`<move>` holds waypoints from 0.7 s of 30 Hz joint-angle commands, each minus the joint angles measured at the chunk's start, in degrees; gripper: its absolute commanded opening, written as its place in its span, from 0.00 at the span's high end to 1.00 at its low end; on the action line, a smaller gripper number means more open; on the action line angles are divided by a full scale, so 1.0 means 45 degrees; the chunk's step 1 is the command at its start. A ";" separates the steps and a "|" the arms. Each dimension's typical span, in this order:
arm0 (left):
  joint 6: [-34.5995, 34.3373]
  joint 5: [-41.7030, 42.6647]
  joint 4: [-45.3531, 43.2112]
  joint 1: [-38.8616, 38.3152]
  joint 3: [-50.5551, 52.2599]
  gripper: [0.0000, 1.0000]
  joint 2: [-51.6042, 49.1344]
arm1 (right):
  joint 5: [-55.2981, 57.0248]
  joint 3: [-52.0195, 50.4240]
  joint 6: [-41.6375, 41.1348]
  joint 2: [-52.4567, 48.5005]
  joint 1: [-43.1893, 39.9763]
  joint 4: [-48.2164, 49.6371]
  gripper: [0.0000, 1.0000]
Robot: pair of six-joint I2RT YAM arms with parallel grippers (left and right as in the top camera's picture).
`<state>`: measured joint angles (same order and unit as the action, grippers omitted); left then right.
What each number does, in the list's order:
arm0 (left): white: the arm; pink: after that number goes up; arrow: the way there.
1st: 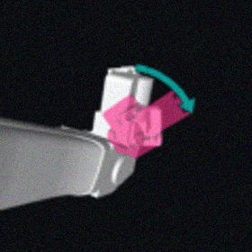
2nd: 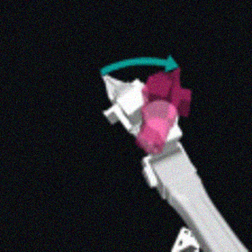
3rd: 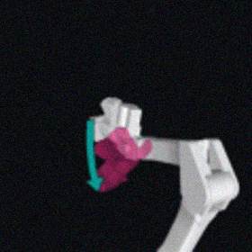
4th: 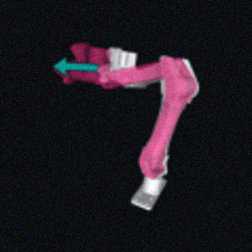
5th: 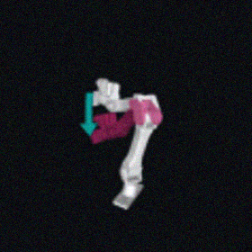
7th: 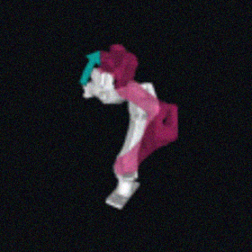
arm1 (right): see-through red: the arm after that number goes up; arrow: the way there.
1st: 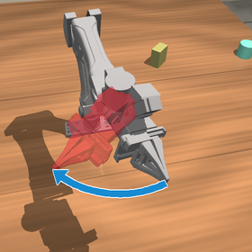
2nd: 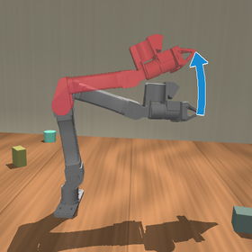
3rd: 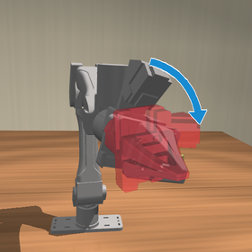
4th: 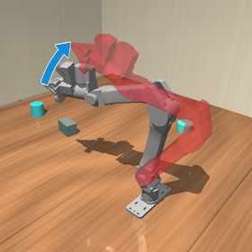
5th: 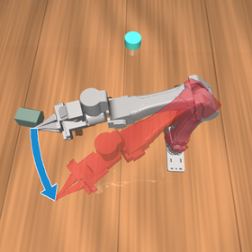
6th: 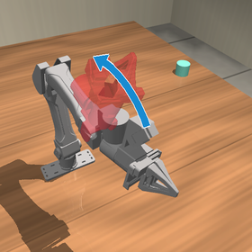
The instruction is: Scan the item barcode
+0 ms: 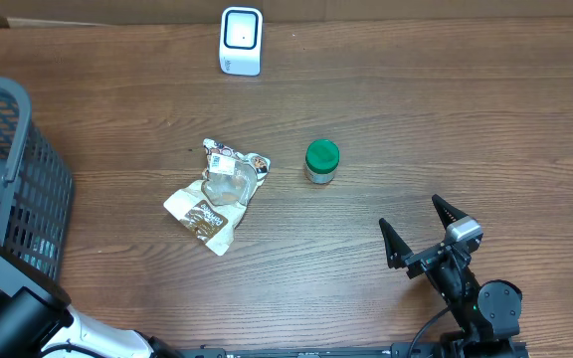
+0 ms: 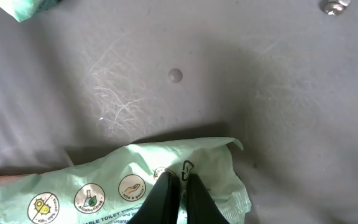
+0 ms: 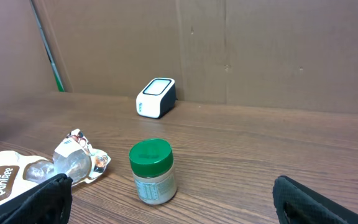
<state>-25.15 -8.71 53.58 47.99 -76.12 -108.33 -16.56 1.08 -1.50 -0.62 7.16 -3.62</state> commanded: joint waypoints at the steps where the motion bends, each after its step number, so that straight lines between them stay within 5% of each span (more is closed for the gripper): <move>1: -0.0044 -0.0078 0.0466 0.0000 -0.0102 0.96 -0.0374 | -0.0053 -0.0131 0.0015 0.0102 -0.0044 0.0083 0.00; 12: -0.0044 0.1122 0.4104 -0.0005 -0.6096 0.96 -0.0121 | -0.0053 -0.0131 0.0015 0.0102 -0.0044 0.0083 0.00; 17: 0.0466 0.1987 0.4537 -0.0165 -0.6674 0.96 -0.0078 | -0.0053 -0.0131 0.0015 0.0102 -0.0044 0.0083 0.00; 18: 0.0646 0.1943 0.4575 -0.0228 -0.6528 0.91 -0.0102 | -0.0053 -0.0131 0.0015 0.0102 -0.0044 0.0083 0.00; 21: 0.0937 0.1574 0.4566 -0.0398 -0.5707 0.55 -0.0204 | -0.0053 -0.0131 0.0015 0.0102 -0.0044 0.0083 0.00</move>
<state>-23.51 -2.13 73.89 47.42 -105.03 -109.01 -16.56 1.08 -1.50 -0.62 7.16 -3.62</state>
